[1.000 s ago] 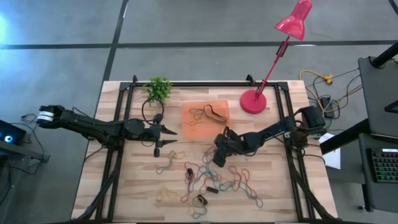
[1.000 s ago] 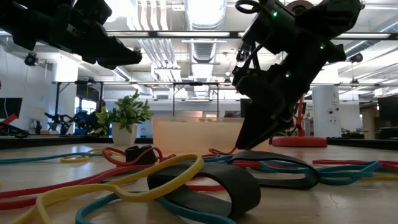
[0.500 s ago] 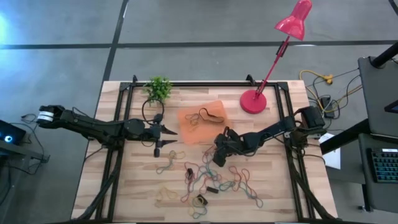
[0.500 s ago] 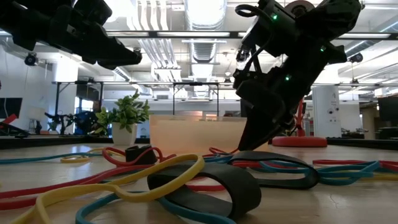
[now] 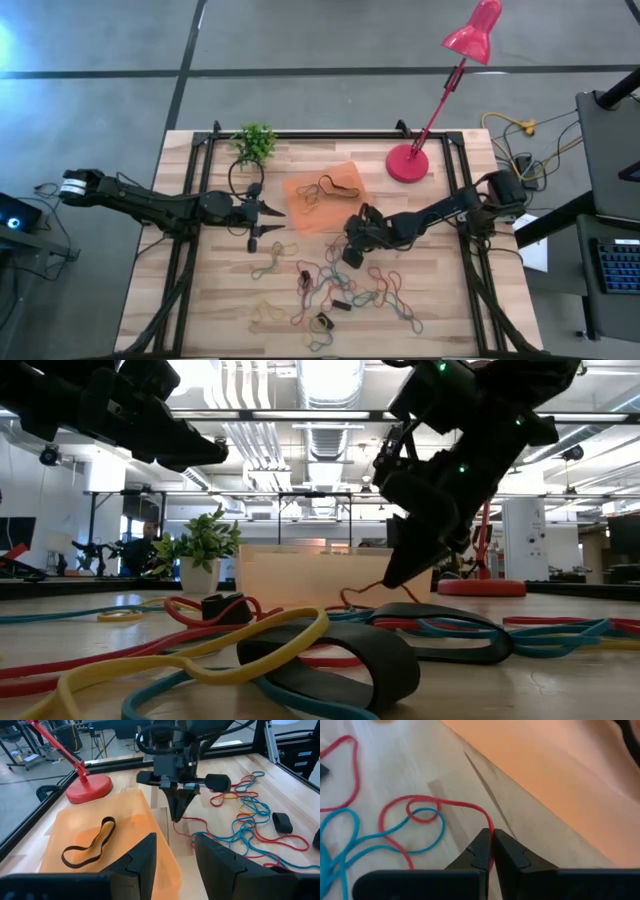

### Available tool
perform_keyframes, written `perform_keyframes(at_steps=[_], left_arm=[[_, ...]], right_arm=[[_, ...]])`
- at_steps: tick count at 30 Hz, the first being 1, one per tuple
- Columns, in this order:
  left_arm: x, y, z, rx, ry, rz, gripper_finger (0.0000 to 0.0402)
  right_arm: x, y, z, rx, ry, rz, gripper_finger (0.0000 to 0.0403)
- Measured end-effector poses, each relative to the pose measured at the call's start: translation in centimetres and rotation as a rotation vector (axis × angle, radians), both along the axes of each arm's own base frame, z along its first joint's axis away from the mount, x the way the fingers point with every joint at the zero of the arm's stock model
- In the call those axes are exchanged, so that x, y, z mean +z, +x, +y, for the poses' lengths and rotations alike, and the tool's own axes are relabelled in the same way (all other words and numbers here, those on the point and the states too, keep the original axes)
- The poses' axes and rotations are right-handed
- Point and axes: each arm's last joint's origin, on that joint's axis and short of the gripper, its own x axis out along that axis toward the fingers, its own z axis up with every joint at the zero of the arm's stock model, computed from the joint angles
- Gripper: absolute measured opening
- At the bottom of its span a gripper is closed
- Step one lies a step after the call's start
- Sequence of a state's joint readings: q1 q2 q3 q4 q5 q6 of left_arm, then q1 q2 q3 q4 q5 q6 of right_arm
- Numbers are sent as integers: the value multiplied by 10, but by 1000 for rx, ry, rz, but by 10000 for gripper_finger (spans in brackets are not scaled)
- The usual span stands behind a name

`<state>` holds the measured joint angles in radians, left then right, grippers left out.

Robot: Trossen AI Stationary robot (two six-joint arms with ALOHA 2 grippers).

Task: Pick and place rubber bands into bin
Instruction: Put the red rubber band into the orange bin

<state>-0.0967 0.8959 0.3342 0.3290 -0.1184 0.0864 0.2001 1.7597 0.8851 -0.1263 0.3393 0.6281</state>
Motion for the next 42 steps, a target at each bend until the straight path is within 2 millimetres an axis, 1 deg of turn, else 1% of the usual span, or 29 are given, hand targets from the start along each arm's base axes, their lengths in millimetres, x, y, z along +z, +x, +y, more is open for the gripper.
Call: perform_keyframes(at_steps=[7, 14, 19, 21, 24, 30, 32, 35, 38, 42], left_arm=[[0, 0, 0, 0, 0, 0, 118], [0, 0, 0, 2, 0, 0, 118], [0, 0, 0, 4, 1, 1, 118], [0, 0, 0, 4, 1, 0, 118], [0, 0, 0, 4, 1, 3, 118], [0, 0, 0, 3, 3, 3, 118], [0, 0, 0, 3, 6, 3, 118], [0, 0, 0, 8, 8, 2, 118], [0, 0, 0, 11, 8, 0, 118], [0, 0, 0, 11, 8, -2, 118]], right_arm=[[25, 1, 1, 24, -39, -35, 8], [60, 1, 1, 68, -78, -72, 8], [95, 4, 1, 98, -140, -140, 8], [107, 4, 1, 118, -166, -142, 8], [130, 8, 4, 165, -199, -174, 8], [170, 11, 25, 340, -288, -219, 8], [181, 11, 29, 344, -333, -223, 8], [190, 10, 27, 318, -399, -200, 8], [189, 11, 20, 287, -447, -179, 8], [183, 14, 5, 250, -477, -150, 8]])
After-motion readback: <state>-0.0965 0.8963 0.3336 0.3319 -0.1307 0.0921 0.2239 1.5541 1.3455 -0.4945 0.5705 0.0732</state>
